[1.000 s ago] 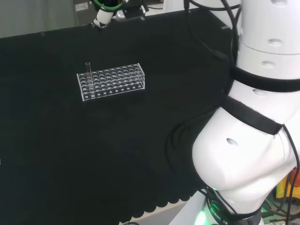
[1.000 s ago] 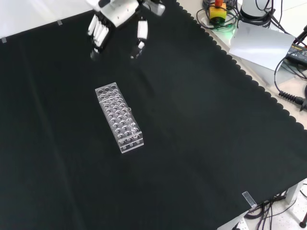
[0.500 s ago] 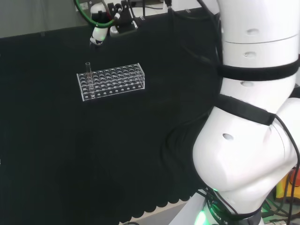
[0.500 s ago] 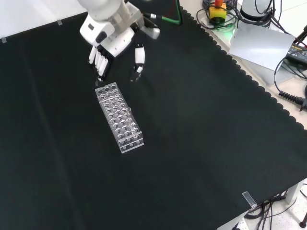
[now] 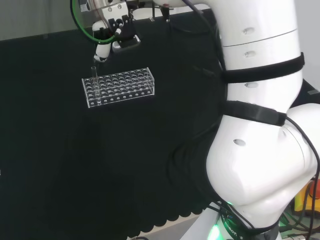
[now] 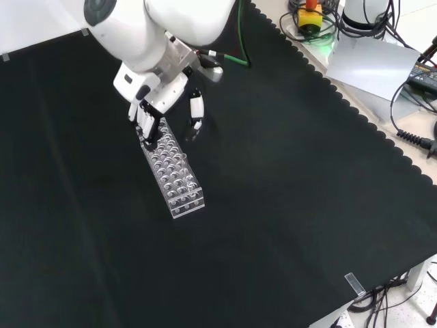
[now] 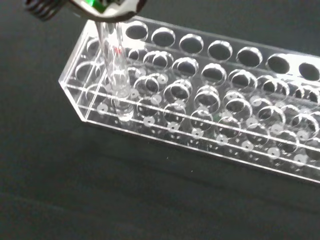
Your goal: Pick up the test tube.
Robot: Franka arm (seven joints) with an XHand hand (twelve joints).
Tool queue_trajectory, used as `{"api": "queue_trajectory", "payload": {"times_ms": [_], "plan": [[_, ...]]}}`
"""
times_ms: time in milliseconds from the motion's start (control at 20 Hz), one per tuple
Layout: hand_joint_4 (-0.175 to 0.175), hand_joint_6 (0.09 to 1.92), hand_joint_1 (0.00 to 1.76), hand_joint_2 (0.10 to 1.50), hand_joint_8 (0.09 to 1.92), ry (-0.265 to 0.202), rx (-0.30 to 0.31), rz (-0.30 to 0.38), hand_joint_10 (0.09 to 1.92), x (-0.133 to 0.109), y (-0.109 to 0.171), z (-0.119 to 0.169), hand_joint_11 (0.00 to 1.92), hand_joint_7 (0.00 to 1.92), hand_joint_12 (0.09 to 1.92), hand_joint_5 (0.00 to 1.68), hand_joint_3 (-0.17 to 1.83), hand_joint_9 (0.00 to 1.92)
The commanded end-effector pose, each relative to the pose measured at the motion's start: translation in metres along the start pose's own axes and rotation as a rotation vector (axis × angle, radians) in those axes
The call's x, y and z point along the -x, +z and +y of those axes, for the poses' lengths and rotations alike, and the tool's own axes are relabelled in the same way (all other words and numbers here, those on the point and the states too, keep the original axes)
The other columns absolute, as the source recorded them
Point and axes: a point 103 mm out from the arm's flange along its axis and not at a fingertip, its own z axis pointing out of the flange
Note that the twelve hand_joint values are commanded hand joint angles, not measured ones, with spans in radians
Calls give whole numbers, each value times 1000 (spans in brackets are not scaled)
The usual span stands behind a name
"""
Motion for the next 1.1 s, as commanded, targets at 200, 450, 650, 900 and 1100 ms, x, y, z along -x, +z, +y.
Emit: {"api": "queue_trajectory", "payload": {"times_ms": [200,450,650,900,1100], "plan": [[-134,632,887,693,816,-22,-48,-39,728,-16,20,19,516,806,1408,547,587,784],[-133,667,896,681,819,-43,-64,-31,723,-21,29,21,515,816,1410,541,609,790],[-131,678,905,677,823,-52,-72,-26,723,-33,31,19,514,829,1409,548,615,794],[-131,704,928,659,809,-58,-70,-18,712,-41,36,21,522,904,1407,585,639,823],[-136,721,959,643,770,-53,-60,-36,690,-43,39,26,545,1032,1392,647,668,872]]}}
